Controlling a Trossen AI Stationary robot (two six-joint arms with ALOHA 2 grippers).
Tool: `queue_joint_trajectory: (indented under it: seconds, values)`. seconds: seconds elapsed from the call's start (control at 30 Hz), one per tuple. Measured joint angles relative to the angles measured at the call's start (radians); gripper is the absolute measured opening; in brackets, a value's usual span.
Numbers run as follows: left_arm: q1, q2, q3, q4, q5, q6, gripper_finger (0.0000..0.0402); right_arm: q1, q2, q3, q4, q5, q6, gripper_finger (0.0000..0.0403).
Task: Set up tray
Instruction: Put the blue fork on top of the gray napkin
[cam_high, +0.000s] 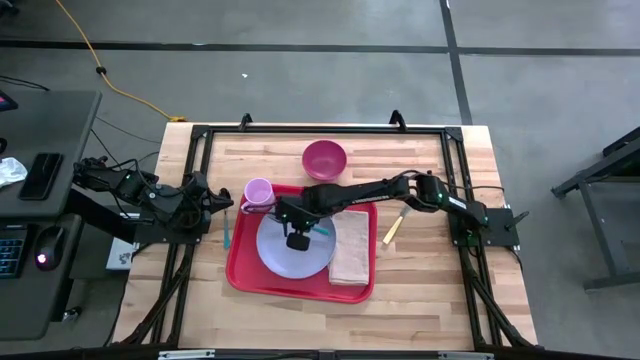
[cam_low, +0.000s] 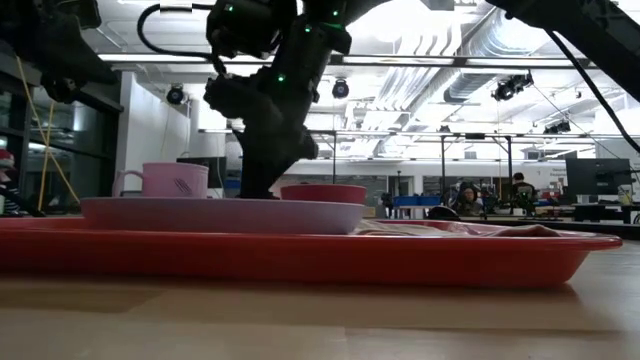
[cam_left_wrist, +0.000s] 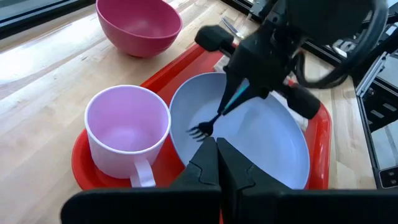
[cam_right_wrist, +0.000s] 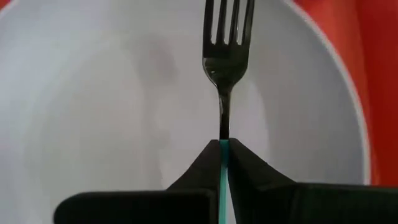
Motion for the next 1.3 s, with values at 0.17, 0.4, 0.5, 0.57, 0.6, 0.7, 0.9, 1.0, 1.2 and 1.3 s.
queue_joint_trajectory:
  seconds: [0.17, 0.4, 0.5, 0.57, 0.6, 0.7, 0.9, 1.0, 1.2, 1.3]
  values:
    - [0.000, 0.000, 0.000, 0.001, -0.001, 0.000, 0.0021, 0.001, -0.027, 0.001, -0.024, -0.002, 0.031, 0.0001]
    - [0.000, 0.000, 0.000, 0.000, -0.001, 0.000, 0.0021, 0.001, -0.085, 0.003, -0.096, 0.026, 0.102, 0.0003]
    - [0.000, 0.000, 0.000, 0.001, 0.001, 0.000, 0.0021, 0.000, -0.125, 0.003, -0.142, 0.052, 0.145, 0.0001]
    - [0.000, 0.000, 0.000, 0.004, 0.001, -0.001, 0.0021, -0.001, -0.145, 0.004, -0.176, 0.058, 0.184, 0.0002]
    - [0.000, 0.000, 0.000, 0.006, 0.001, -0.002, 0.0021, -0.001, -0.154, 0.004, -0.200, 0.064, 0.203, 0.0003]
    - [0.000, 0.000, 0.000, 0.019, 0.004, -0.003, 0.0021, -0.001, -0.172, 0.004, -0.280, 0.074, 0.265, 0.0003]
    - [0.000, 0.000, 0.000, 0.031, 0.005, -0.014, 0.0021, 0.007, -0.179, 0.001, -0.420, 0.079, 0.372, 0.0001]
    - [0.000, 0.000, 0.000, 0.031, 0.024, -0.032, 0.0021, 0.027, -0.179, 0.001, -0.469, 0.086, 0.430, 0.0004]
    - [0.000, 0.000, 0.000, 0.032, 0.053, -0.019, 0.0021, 0.067, -0.188, 0.001, -0.519, 0.129, 0.580, 0.0005]
    - [0.000, 0.000, 0.000, 0.031, 0.060, 0.006, 0.0021, 0.084, -0.206, 0.001, -0.518, 0.172, 0.689, 0.0006]
